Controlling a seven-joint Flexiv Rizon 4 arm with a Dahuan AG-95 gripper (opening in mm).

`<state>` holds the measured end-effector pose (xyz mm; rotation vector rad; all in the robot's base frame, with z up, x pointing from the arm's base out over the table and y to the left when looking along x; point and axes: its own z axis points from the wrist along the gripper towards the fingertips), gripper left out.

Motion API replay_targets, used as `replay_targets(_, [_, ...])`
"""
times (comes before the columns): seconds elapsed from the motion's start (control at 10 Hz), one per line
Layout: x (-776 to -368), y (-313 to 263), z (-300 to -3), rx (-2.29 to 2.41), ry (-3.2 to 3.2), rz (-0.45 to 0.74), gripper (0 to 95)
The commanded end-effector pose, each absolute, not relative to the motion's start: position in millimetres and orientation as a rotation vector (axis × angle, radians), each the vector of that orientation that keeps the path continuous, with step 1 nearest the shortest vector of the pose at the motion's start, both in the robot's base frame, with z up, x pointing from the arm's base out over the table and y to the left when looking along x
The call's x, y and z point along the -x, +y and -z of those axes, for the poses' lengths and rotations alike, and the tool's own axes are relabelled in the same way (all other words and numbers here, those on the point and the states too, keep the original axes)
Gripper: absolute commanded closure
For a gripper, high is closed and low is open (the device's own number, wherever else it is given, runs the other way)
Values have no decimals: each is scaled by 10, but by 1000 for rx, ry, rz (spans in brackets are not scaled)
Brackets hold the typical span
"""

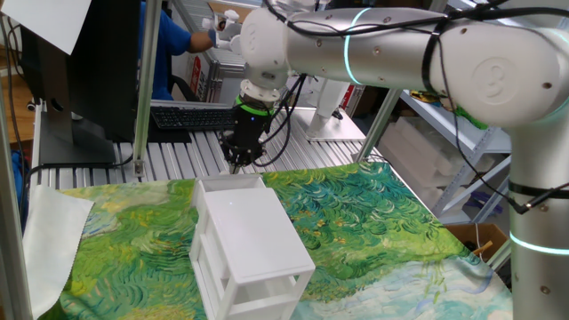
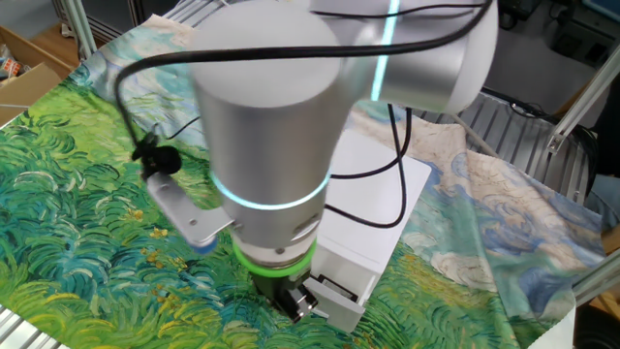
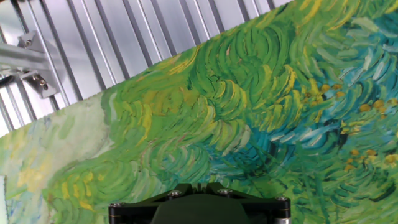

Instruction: Use the gripper to push and close the drawer

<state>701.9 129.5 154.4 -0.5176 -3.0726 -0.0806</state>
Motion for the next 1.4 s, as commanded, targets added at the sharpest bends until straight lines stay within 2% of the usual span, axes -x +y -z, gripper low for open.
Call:
replay_targets(0.1, [-7036,1291,-1544,511,-3068,72,950])
replay_targets(0.9, [-6862,1180,-1392,496,-3053,68,950])
replay_targets(1.4, [-6755,1201,-1432,502,-3043,61,950])
